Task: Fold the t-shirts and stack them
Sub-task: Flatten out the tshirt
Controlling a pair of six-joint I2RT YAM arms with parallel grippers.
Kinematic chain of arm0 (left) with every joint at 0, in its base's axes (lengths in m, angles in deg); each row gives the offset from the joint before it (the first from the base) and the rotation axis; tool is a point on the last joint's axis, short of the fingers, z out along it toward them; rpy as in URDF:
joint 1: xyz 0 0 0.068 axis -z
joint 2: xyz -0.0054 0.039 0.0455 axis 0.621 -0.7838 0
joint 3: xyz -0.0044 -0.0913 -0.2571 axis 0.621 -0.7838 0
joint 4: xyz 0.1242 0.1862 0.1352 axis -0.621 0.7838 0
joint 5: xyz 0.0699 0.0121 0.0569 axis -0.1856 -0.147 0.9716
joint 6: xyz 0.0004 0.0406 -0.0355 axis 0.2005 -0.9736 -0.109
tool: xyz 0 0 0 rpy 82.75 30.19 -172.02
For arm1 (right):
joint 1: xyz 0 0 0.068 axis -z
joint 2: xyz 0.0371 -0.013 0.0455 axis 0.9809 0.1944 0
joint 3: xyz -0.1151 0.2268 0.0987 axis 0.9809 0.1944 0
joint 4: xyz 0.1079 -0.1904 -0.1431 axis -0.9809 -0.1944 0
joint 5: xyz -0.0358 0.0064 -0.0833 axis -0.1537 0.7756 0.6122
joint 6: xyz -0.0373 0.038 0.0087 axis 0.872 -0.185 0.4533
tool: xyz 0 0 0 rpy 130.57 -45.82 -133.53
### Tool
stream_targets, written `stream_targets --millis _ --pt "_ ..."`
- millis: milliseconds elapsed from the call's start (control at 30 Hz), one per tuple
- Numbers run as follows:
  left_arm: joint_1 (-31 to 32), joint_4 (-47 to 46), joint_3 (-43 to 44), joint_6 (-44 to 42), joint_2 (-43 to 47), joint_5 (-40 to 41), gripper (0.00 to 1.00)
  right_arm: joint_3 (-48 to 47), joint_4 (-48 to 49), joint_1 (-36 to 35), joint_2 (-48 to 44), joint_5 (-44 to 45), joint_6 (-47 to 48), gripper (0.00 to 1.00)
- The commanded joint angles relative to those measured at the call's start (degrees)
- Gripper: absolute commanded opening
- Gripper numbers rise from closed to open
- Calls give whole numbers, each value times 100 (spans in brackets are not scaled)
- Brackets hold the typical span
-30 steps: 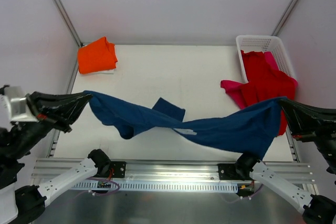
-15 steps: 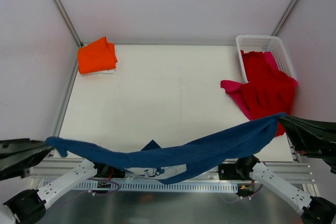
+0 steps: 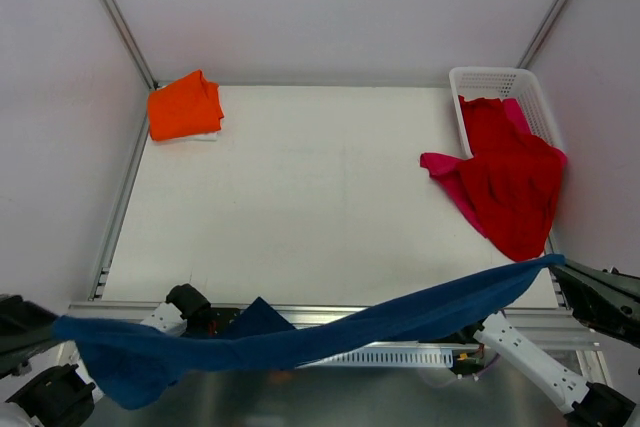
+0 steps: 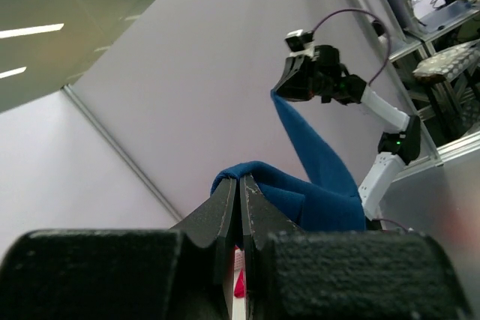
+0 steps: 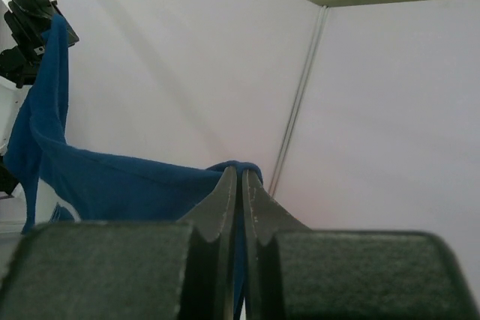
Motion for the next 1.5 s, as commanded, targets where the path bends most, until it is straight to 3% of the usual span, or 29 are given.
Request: stream_targets --millis 0,133,267,367,567,700,833,933,1200,1467 --pt "-47 -229 -417 -352 -95 674 0 358 871 32 -323 454 425 0" --pt "-47 -229 -1067 -791 -288 1586 0 632 697 24 -342 1245 671 1" --pt "-47 -237 -1859 -1231 -657 2519 0 1194 573 24 -96 2694 838 0" --pt "-39 -447 -2604 -1425 -1183 3028 0 1844 765 32 413 4676 1075 0" --pt "-47 -1535 -3852 -1407 -2141 3654 0 2794 1390 59 2363 6667 1419 1" --pt "-423 -2126 -4329 -1285 -2906 3831 0 3005 1618 400 3646 6934 823 1" --pt "-1117 -2636 -4541 -890 -3636 3436 0 3181 2109 893 4831 6662 -64 1" --pt "-1496 -3032 -4611 -836 -4163 3505 0 3050 2286 1131 5405 6503 -146 0" --pt "-1823 -3225 -3637 -1073 -6149 3778 0 2163 2752 1324 7591 6916 740 0" --pt "-2192 -3305 -2021 -1012 -8099 3699 0 952 3025 1684 9114 6863 1312 0"
